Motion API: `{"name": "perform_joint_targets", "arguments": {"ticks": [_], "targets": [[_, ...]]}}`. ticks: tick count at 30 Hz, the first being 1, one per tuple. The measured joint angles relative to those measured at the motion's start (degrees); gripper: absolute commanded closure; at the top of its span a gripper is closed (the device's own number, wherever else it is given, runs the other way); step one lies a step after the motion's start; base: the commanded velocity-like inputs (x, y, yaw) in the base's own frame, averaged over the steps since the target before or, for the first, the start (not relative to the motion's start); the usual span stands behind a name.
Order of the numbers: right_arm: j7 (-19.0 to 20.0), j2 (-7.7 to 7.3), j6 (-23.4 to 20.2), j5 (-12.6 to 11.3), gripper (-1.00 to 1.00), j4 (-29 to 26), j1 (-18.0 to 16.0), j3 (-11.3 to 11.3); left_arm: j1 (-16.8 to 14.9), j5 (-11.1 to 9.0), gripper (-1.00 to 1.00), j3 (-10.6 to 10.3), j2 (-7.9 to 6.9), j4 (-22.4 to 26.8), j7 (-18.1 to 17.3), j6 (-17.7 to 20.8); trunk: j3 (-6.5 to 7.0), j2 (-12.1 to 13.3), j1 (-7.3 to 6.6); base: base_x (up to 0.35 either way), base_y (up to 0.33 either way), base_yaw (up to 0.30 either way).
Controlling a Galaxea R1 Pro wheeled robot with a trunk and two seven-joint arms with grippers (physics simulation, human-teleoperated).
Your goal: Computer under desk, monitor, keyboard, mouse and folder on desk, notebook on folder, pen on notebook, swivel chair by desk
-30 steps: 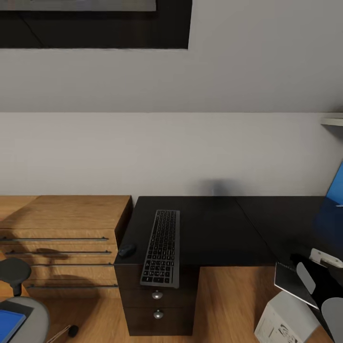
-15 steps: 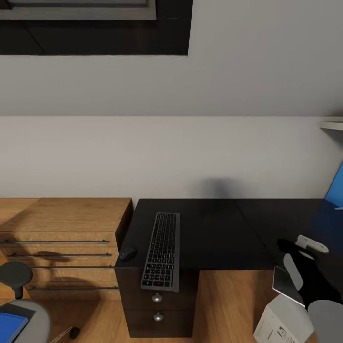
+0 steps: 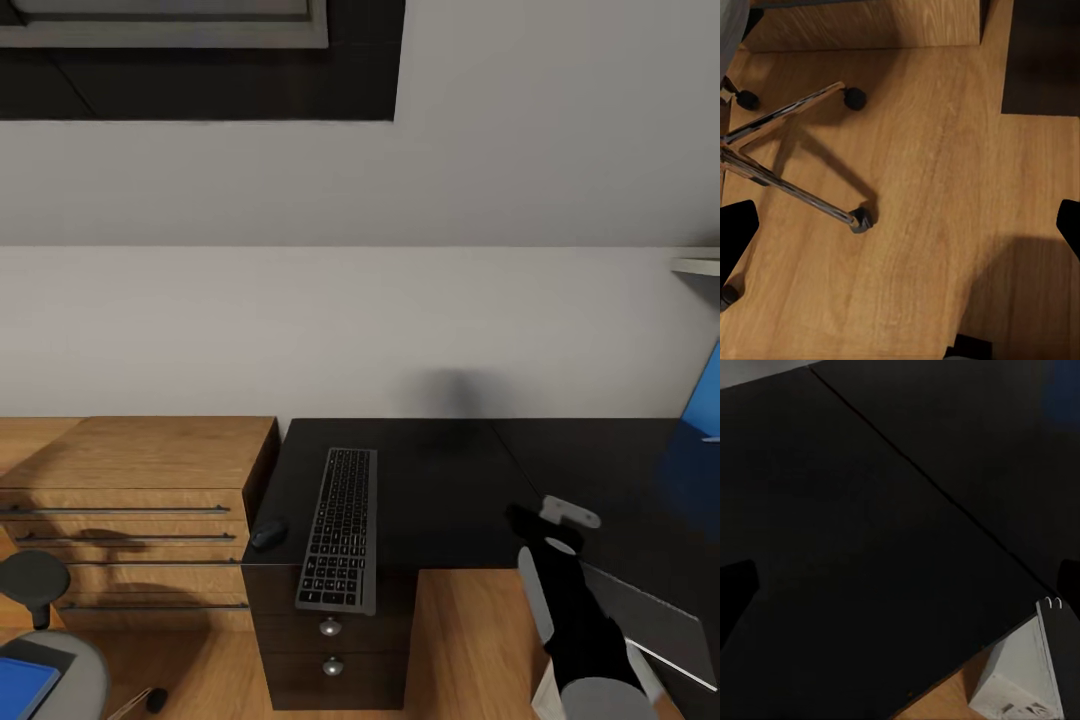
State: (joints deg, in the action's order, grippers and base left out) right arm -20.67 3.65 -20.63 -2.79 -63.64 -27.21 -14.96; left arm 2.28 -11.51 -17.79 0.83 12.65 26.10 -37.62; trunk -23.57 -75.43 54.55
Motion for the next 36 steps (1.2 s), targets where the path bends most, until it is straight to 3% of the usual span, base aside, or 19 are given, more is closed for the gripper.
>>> {"name": "perform_joint_targets", "arguments": {"ticks": [11,36], "targets": [[0.08,1.14,0.03,1.28,-1.00,-2.51,2.24,1.10,0.00,0.01,-1.00,0.11,-0.01,0.00,-0.07,0.07,0.00,0.00,0.00,-0.011,0.005,0.000],[0.62,1.13,0.13,1.28,-1.00,-2.29,2.28,1.38,0.00,0.09,-1.00,0.10,0.00,0.00,-0.07,0.07,0.00,0.00,0.03,-0.244,0.089,0.000]]}}
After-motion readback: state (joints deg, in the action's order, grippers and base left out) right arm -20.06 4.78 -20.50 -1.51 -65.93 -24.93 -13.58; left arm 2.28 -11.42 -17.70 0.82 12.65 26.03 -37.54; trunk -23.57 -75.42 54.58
